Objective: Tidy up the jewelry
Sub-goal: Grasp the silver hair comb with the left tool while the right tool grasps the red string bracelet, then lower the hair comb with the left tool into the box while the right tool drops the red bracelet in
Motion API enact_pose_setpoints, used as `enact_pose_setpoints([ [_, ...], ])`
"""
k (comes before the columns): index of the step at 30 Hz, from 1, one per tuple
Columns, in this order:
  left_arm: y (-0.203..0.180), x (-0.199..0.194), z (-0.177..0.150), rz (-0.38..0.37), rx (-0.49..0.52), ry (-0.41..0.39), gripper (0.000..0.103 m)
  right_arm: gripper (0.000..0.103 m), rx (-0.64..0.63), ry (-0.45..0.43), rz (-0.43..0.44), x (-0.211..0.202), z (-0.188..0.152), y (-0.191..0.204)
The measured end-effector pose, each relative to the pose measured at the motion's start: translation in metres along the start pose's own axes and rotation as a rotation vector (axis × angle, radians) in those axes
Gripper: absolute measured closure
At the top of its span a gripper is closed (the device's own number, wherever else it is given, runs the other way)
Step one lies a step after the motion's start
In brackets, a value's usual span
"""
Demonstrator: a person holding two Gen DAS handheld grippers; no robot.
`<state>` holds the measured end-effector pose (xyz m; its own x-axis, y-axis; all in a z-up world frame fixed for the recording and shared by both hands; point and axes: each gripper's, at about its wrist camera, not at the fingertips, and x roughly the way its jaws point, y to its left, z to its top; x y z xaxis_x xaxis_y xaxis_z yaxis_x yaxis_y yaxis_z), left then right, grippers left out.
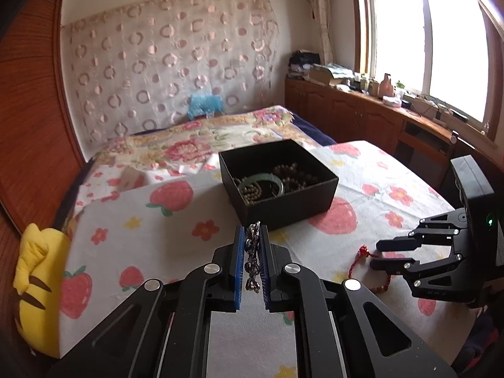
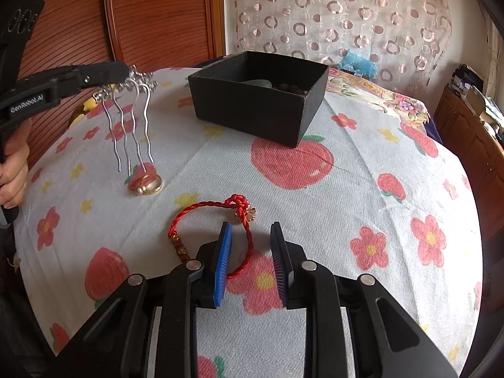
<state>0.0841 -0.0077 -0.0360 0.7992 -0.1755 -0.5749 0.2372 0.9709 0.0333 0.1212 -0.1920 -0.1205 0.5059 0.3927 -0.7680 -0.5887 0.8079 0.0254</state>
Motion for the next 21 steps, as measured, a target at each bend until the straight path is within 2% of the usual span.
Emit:
enact_pose_setpoints([
  [1,0.001,-0.001,0.001,0.001,-0.005,-0.005,0.095,0.073,-0.004,0.000,0.005,0.000,0.000,0.001],
  [2,0.001,-0.004,0.001,0.001,-0.010,-0.009,0.095,0.077,-0.012,0.000,0.011,0.000,0.000,0.002],
  [6,0.004,-0.009,0.002,0.009,-0.023,-0.025,0.095,0.099,-0.060,0.003,0.024,-0.001,-0.002,0.010],
  [9,0.006,-0.014,0.003,0.008,-0.036,-0.034,0.095,0.100,-0.062,-0.006,0.048,-0.005,-0.004,0.013],
  [13,0.009,-0.020,0.004,0.013,-0.046,-0.047,0.095,0.100,-0.046,-0.070,0.054,-0.024,0.001,0.012],
  [21,0.011,-0.032,0.015,0.026,-0.055,-0.089,0.095,0.100,-0.040,-0.156,0.025,-0.052,0.028,0.004],
])
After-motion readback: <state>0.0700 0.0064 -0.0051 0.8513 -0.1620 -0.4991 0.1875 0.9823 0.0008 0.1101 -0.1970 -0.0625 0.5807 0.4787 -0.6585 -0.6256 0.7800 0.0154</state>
